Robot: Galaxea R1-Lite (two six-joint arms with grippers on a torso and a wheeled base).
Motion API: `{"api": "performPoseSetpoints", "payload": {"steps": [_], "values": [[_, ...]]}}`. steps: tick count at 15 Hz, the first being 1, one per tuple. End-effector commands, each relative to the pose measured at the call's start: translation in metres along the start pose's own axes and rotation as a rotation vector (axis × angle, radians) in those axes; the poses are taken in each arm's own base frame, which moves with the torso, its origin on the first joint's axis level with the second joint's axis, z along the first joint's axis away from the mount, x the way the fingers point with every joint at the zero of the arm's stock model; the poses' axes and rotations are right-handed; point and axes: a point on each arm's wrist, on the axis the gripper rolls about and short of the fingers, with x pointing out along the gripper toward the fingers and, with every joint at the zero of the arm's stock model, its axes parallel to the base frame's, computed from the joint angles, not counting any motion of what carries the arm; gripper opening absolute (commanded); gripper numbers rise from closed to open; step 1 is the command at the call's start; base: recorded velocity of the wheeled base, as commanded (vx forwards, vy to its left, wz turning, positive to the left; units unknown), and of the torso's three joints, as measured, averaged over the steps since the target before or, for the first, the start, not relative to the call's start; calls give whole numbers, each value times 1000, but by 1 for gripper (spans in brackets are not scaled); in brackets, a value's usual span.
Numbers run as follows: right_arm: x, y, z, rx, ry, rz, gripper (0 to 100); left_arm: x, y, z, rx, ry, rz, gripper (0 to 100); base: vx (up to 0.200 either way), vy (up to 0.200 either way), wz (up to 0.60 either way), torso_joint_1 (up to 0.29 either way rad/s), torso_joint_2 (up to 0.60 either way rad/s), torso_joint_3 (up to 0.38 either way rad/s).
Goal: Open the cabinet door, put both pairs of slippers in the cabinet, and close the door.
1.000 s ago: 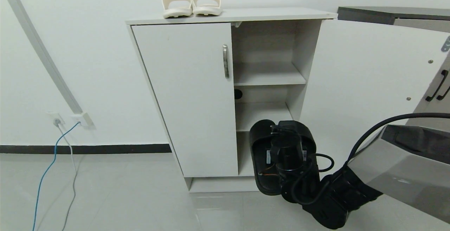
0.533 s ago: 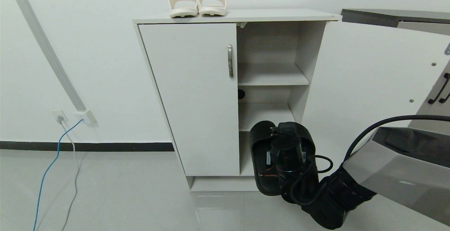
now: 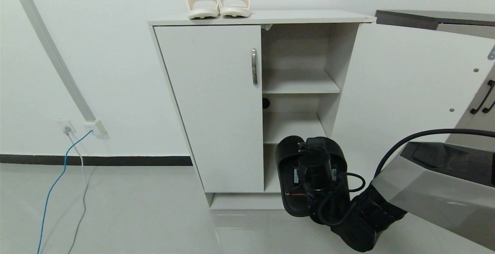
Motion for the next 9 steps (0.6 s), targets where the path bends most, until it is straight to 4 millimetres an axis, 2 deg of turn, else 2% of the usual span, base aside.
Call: {"api": "performPoseSetpoints", "payload": {"steps": [1, 5, 9], "values": [[1, 0, -1, -1, 2, -1, 0, 0, 0, 0, 1, 3, -2, 0, 0, 0, 0, 0, 0, 0], [3, -1, -2, -1, 3, -5, 0, 0, 0, 0, 1, 3, -3, 0, 0, 0, 0, 2, 1, -24], [6, -2, -3, 2, 5, 1, 0, 1, 0, 0, 3, 11, -3, 0, 0, 0, 0, 2, 0, -172]]}}
